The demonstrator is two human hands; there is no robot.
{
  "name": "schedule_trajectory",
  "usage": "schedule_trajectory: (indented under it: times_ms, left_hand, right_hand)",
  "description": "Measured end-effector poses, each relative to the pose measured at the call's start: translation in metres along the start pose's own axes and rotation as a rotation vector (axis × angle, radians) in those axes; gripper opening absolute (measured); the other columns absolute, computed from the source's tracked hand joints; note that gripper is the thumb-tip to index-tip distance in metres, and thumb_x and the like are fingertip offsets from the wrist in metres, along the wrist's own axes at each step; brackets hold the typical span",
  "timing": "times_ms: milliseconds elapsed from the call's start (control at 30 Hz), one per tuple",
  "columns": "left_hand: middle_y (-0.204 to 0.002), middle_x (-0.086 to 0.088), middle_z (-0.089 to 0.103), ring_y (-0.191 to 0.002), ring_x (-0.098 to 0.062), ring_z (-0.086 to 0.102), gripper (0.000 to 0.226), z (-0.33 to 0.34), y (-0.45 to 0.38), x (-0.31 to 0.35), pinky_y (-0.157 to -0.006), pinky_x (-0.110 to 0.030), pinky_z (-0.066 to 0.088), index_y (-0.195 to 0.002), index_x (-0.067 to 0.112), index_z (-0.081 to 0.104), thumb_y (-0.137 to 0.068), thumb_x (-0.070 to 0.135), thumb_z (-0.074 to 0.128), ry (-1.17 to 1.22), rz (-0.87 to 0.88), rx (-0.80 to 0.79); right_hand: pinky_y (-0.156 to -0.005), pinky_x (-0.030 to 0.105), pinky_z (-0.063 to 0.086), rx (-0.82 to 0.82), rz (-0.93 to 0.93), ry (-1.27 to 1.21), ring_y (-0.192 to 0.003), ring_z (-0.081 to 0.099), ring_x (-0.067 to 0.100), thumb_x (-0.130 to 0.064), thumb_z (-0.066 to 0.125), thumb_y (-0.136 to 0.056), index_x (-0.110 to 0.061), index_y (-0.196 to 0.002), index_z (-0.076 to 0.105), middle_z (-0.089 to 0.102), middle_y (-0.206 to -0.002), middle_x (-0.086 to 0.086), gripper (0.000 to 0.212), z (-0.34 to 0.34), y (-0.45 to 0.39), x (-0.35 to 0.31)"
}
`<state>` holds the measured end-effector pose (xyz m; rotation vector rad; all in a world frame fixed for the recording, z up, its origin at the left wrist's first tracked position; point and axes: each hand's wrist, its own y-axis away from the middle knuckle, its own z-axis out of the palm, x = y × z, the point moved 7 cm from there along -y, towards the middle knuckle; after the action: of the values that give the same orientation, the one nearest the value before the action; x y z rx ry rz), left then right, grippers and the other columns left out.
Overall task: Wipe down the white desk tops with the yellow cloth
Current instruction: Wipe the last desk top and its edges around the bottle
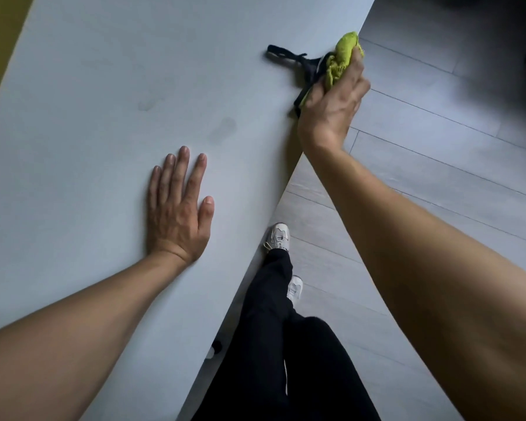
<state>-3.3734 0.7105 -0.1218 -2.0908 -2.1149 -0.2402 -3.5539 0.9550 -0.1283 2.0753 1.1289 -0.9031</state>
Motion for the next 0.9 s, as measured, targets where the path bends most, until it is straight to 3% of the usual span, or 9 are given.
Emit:
schedule_trajectory:
  times_ms: [167, 367, 533, 733, 900]
  left_hand:
    - [-0.172, -0.011, 0.024, -0.159, -0.032, 0.022, 0.067, 0.000, 0.000, 0.000, -0.129, -0.053, 0.014, -0.164, 0.017, 0.032, -0.100, 0.036, 0.038, -0.005, 0.010, 0.033]
    - [-0.171, -0.012, 0.027, -0.158, -0.034, 0.025, 0.068, -0.002, 0.000, -0.001, -0.129, -0.052, 0.015, -0.163, 0.017, 0.034, -0.099, 0.037, 0.037, 0.003, 0.025, 0.048]
    - [-0.171, -0.011, 0.025, -0.158, -0.033, 0.025, 0.067, -0.003, 0.000, -0.002, -0.130, -0.051, 0.014, -0.164, 0.018, 0.033, -0.100, 0.036, 0.038, 0.012, 0.019, 0.051]
    - [-0.172, -0.009, 0.024, -0.159, -0.031, 0.022, 0.068, -0.002, 0.001, -0.002, -0.130, -0.049, 0.011, -0.164, 0.020, 0.032, -0.098, 0.034, 0.040, 0.009, 0.000, 0.046]
    - [-0.172, -0.009, 0.024, -0.159, -0.031, 0.023, 0.068, -0.003, 0.000, 0.000, -0.130, -0.047, 0.011, -0.164, 0.021, 0.032, -0.098, 0.035, 0.040, -0.001, -0.001, 0.049]
  right_hand:
    - [-0.113, 0.046, 0.033, -0.022, -0.024, -0.039, -0.128, 0.043, 0.039, -0.005, 0.054, -0.090, -0.015, -0.159, 0.026, 0.040, -0.138, 0.016, 0.075, 0.001, 0.103, 0.024]
    - [-0.117, 0.050, 0.033, -0.177, -0.032, -0.067, -0.141, 0.034, 0.029, -0.013, 0.049, -0.088, -0.017, -0.159, 0.022, 0.033, -0.150, 0.008, 0.077, -0.008, 0.255, 0.060]
    - [-0.116, 0.045, 0.026, -0.091, -0.033, -0.058, -0.132, 0.038, 0.037, -0.005, 0.052, -0.090, -0.012, -0.159, 0.024, 0.037, -0.144, 0.018, 0.075, -0.003, 0.210, 0.050]
    - [-0.112, 0.046, 0.035, 0.002, -0.011, -0.011, -0.129, 0.043, 0.035, -0.008, 0.053, -0.096, -0.016, -0.158, 0.026, 0.039, -0.141, 0.015, 0.068, 0.000, 0.096, 0.021]
    - [-0.111, 0.047, 0.035, 0.035, -0.029, -0.020, -0.127, 0.045, 0.035, -0.010, 0.053, -0.097, -0.013, -0.158, 0.028, 0.041, -0.140, 0.015, 0.066, 0.001, 0.114, 0.028]
